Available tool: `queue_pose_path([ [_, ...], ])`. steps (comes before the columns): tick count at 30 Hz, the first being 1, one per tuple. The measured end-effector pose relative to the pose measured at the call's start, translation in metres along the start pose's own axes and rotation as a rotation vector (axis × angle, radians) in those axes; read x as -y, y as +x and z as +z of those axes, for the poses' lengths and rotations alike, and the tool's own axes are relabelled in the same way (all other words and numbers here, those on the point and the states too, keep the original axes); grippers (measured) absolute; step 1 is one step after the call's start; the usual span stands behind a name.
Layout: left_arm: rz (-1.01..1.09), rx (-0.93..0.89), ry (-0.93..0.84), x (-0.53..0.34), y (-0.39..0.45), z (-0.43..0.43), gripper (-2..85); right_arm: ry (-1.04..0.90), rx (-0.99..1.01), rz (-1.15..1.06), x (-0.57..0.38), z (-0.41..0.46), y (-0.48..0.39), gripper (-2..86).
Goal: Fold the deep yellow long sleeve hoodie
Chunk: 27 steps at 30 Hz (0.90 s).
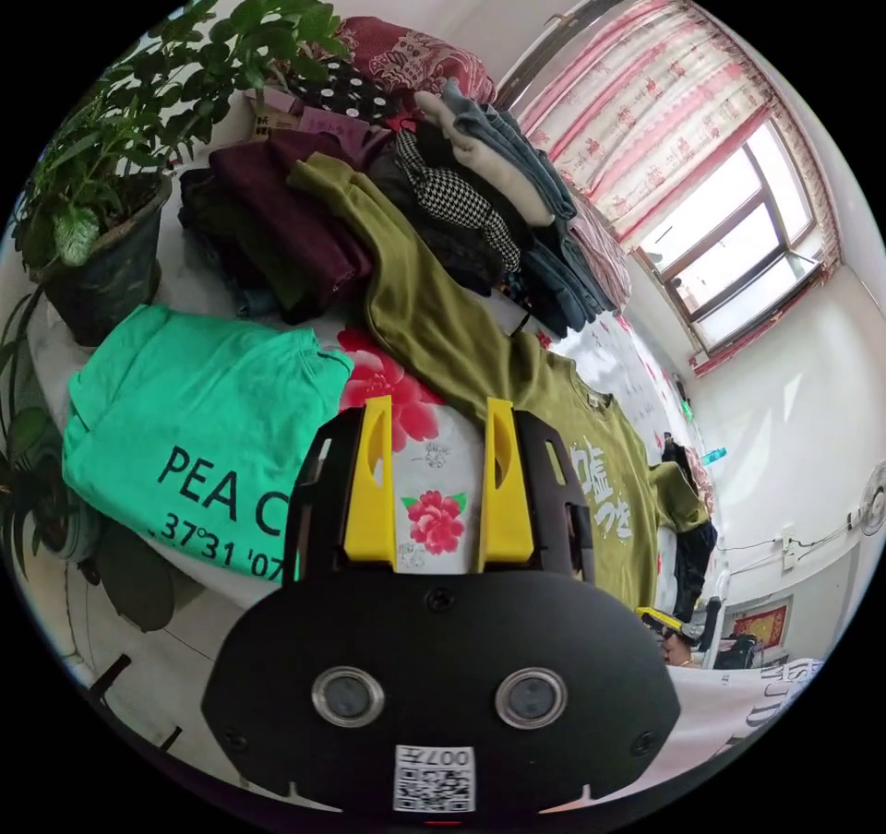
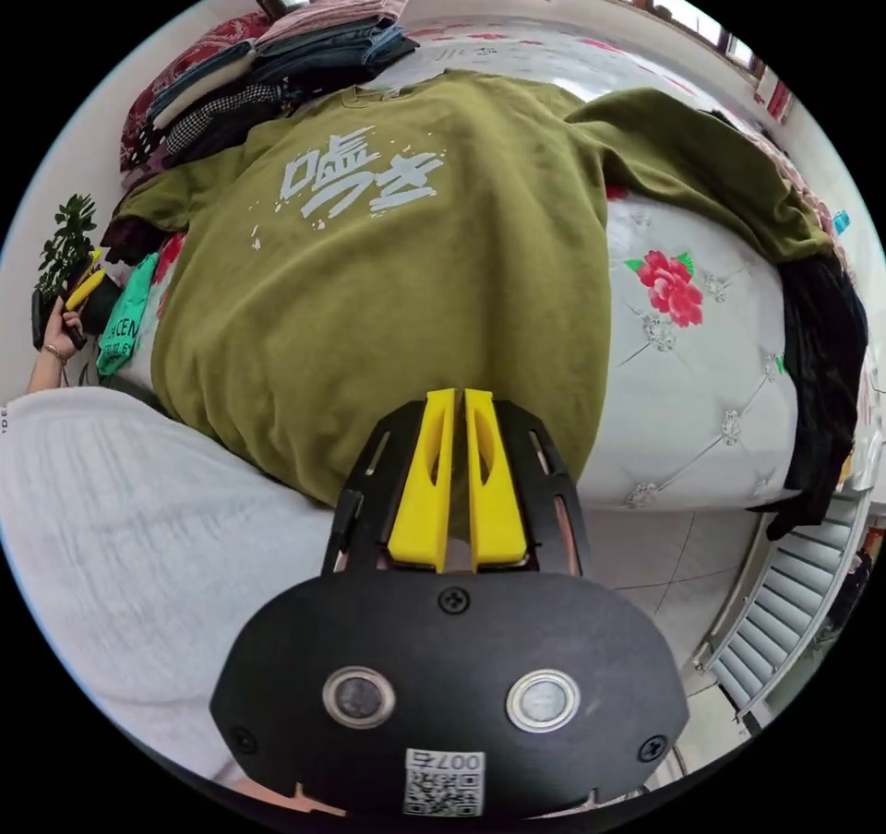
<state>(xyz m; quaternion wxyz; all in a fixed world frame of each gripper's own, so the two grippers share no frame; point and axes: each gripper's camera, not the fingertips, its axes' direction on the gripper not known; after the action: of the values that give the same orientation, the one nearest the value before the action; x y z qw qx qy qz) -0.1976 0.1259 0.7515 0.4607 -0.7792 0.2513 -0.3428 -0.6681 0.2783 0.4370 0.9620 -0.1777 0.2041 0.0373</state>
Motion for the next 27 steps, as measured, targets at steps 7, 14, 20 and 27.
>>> queue_pose_path([
  [7,-0.045,0.132,0.141,0.117,-0.021,0.007,15.8,0.304,0.042,0.201,0.013,-0.079,-0.020,-0.3],
  [14,-0.212,0.225,0.097,0.191,-0.069,0.046,14.7,0.343,0.027,0.163,0.054,-0.112,-0.068,-0.3],
  [20,-0.120,0.291,0.214,0.187,-0.047,0.026,1.7,0.345,0.023,0.149,0.092,-0.122,-0.089,-0.3],
  [27,0.076,-0.016,0.436,0.192,0.034,-0.031,-0.2,0.321,0.027,0.131,0.106,-0.116,-0.099,-0.3],
])
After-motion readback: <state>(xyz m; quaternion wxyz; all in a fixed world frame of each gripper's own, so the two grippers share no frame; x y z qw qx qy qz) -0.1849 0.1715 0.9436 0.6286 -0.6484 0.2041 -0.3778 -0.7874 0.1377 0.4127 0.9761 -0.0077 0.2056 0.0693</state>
